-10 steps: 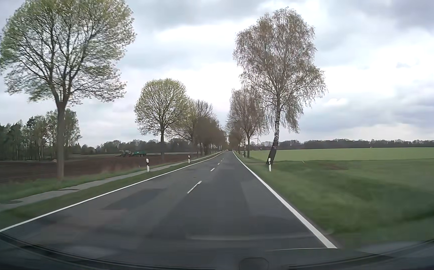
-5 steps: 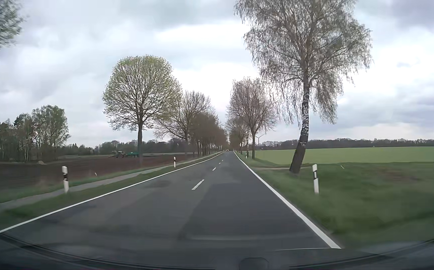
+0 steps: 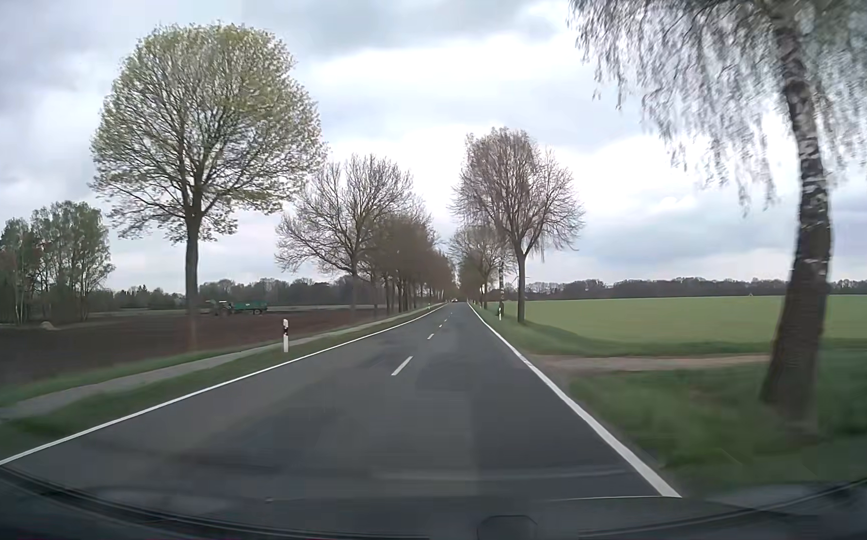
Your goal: Follow the waypoints while adhering to traffic rules and regulations
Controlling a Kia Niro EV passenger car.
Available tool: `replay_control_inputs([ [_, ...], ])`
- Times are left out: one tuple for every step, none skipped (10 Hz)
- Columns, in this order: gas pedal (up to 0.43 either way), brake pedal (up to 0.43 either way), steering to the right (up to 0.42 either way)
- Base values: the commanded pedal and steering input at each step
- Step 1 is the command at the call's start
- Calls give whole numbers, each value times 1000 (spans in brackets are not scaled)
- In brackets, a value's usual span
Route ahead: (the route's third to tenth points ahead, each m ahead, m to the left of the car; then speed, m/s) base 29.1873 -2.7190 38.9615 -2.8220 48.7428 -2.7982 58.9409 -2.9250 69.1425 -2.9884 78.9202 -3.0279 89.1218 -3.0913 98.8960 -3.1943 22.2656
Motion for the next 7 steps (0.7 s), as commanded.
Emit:
replay_control_inputs([
  [87, 0, 0],
  [87, 0, 0],
  [87, 0, -1],
  [87, 0, 0],
  [87, 6, -1],
  [87, 6, -1],
  [87, 0, -1],
])
